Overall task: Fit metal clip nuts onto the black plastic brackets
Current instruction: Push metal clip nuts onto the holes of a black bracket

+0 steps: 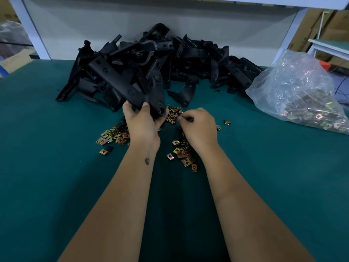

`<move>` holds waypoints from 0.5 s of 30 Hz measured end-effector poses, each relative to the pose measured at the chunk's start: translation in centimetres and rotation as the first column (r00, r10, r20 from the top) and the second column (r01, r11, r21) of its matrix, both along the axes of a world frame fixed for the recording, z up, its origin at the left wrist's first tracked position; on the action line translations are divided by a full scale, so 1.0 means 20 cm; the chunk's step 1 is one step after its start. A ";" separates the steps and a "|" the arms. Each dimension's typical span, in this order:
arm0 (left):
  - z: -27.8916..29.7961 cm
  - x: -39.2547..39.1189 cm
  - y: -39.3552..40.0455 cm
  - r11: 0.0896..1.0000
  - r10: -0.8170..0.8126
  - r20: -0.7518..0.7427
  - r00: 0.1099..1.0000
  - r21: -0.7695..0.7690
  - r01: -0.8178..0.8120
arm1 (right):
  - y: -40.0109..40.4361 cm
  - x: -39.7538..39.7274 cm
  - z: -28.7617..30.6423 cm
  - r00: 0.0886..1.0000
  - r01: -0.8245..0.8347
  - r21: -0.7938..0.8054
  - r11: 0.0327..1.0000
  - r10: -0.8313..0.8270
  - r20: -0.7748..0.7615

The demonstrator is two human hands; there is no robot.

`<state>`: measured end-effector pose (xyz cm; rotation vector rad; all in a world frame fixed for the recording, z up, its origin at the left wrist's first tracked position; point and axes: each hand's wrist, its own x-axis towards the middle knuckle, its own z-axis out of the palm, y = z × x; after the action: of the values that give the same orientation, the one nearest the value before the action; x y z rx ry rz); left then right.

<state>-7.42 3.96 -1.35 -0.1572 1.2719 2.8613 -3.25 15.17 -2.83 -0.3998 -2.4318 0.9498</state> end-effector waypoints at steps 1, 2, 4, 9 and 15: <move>0.00 0.00 0.00 1.000 -0.019 -0.001 1.000 0.004 0.019 | 0.00 0.00 0.01 0.999 -0.004 -0.078 0.997 0.001 -0.041; 0.00 0.00 0.01 0.999 -0.040 -0.001 0.999 0.008 0.040 | 0.00 0.01 0.01 0.997 -0.015 -0.159 0.987 0.003 -0.077; -0.01 0.01 0.02 0.996 -0.086 0.003 0.996 0.017 0.086 | 0.01 0.01 0.03 0.989 -0.052 -0.341 0.939 0.002 -0.145; -0.01 0.03 0.04 0.977 -0.205 -0.003 0.979 0.049 0.205 | -0.01 0.02 0.07 0.961 -0.238 -0.741 0.628 0.044 -0.272; -0.01 0.04 0.04 0.939 -0.332 -0.058 0.942 0.073 0.335 | -0.02 0.04 0.10 0.937 -0.331 -0.867 0.373 0.018 -0.350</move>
<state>-6.67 4.75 -1.51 0.1144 1.0644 2.6293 -2.52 14.75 -0.79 -0.3085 -1.4365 2.2840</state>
